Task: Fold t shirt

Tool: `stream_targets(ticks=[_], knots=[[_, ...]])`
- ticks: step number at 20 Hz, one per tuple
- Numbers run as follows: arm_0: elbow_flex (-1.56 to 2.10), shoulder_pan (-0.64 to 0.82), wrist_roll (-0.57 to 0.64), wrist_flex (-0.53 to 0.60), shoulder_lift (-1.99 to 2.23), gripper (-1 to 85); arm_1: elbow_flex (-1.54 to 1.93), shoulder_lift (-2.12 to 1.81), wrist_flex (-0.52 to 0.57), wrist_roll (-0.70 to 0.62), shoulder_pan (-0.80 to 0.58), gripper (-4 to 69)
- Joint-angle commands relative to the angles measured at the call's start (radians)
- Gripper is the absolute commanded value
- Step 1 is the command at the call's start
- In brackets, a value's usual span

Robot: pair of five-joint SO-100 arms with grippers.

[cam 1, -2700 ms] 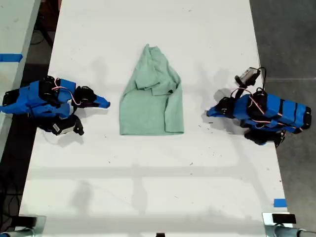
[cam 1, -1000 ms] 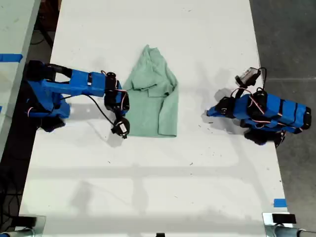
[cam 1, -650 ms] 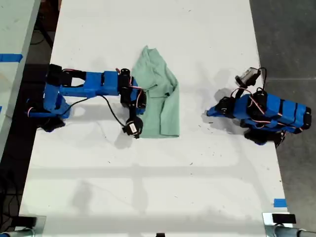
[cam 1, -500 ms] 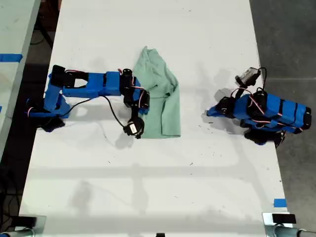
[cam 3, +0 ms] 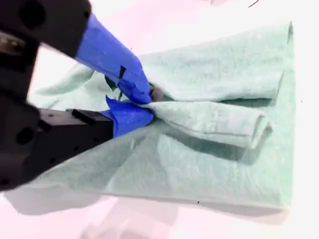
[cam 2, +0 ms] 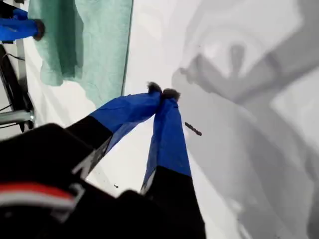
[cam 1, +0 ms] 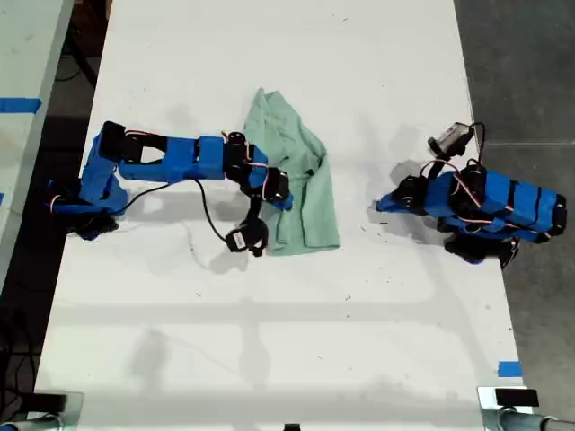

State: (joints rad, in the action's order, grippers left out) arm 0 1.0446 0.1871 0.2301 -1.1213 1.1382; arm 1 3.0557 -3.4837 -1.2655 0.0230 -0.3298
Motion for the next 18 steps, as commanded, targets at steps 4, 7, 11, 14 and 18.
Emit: stream_targets(ticks=[4,7,11,14,18], knots=[[-0.057,-0.034,0.083,0.110,-0.003,22.0,0.058,-0.014,-0.003,-0.002,-0.009,1.4],[-0.057,-0.012,0.110,0.064,0.041,10.4,0.058,-0.014,-0.003,-0.002,-0.009,1.4],[0.025,0.038,0.089,-0.117,0.327,0.0,0.058,-0.014,-0.003,-0.003,-0.009,1.4],[0.354,0.084,0.064,-0.061,0.732,0.0,0.058,-0.014,-0.003,-0.003,-0.009,1.4],[1.052,0.107,-0.012,0.183,1.353,0.0,0.058,-0.014,-0.003,-0.003,-0.009,1.4]])
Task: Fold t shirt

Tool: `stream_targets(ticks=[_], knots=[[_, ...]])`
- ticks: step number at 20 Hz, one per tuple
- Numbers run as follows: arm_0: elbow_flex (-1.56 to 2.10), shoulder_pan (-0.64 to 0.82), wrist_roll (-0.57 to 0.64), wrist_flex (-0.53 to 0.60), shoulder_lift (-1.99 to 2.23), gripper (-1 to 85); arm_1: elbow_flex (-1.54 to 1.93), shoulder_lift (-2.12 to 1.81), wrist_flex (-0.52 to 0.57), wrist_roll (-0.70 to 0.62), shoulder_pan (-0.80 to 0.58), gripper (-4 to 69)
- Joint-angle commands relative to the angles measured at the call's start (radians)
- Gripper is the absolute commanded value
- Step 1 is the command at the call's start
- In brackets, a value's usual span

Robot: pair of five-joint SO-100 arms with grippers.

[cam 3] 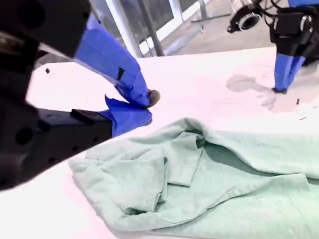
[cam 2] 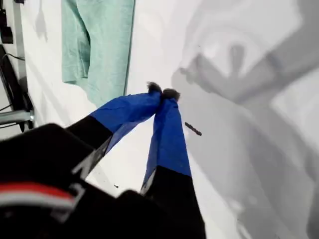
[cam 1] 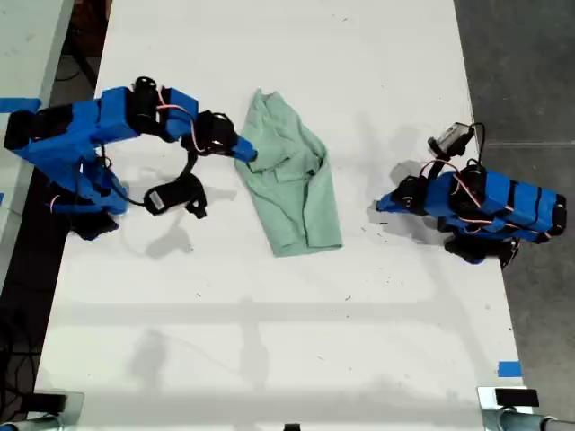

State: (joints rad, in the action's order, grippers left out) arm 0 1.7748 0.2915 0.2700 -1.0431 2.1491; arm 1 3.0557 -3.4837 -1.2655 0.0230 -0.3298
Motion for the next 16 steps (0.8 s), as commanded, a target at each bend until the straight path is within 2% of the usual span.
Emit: stream_targets(ticks=[1,3,5,7,9,12,16], knots=[[0.505,-0.018,-0.084,0.178,0.471,0.0,0.058,-0.014,-0.003,-0.003,-0.009,1.4],[0.819,-0.057,-0.123,0.321,0.655,0.0,0.058,-0.014,-0.003,-0.002,-0.009,1.4],[1.046,-0.060,-0.135,0.407,0.778,0.0,0.058,-0.014,-0.003,0.000,-0.009,1.4],[1.215,-0.038,-0.127,0.426,0.899,0.0,0.058,-0.014,-0.003,0.002,-0.009,1.4],[1.347,-0.012,-0.117,0.385,1.085,0.0,0.058,-0.014,-0.003,0.002,-0.009,1.4],[1.442,0.018,-0.147,0.149,1.460,0.0,0.058,-0.014,-0.003,0.000,-0.009,1.4],[1.440,0.017,-0.169,0.146,1.453,0.0,0.058,-0.014,-0.003,0.002,-0.008,1.4]])
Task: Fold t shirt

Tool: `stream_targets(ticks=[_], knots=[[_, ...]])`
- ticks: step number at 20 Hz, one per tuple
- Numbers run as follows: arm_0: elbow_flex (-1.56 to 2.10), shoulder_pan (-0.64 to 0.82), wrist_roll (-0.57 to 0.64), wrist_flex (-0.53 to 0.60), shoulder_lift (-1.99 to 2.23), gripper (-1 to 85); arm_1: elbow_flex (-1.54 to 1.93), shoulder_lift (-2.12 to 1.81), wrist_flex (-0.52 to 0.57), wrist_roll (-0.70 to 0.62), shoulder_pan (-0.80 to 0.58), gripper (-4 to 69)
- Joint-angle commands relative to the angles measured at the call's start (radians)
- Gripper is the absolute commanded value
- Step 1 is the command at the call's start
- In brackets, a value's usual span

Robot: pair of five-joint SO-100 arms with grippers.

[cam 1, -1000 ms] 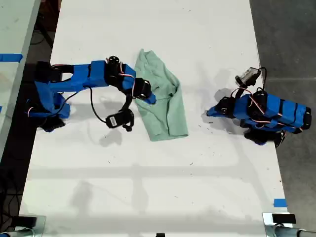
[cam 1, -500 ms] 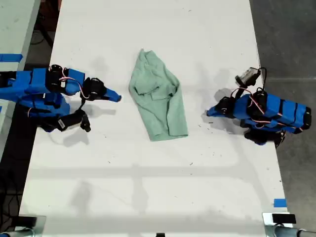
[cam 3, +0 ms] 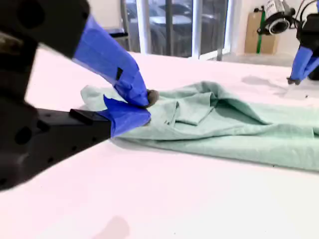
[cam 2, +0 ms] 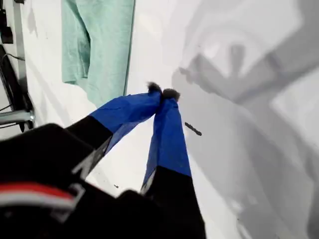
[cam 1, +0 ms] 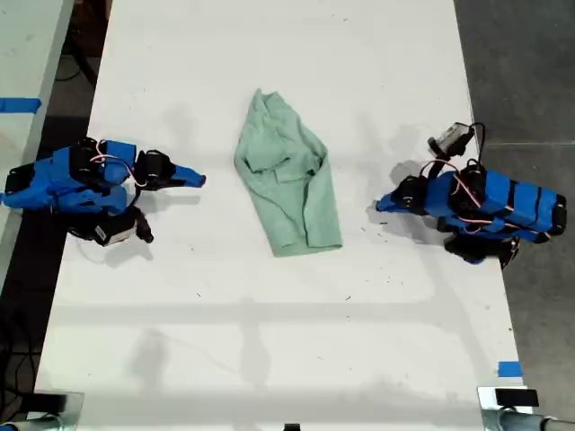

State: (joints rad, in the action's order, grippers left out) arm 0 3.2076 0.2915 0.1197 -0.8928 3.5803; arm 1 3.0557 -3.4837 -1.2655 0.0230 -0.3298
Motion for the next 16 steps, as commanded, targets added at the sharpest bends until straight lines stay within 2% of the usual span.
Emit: stream_targets(ticks=[1,16], knots=[[0.008,0.017,-0.018,-0.006,0.021,0.0,0.058,-0.014,-0.003,0.002,-0.008,1.4],[0.006,0.017,-0.020,-0.014,0.021,0.0,0.058,-0.014,-0.003,0.003,-0.008,1.4]])
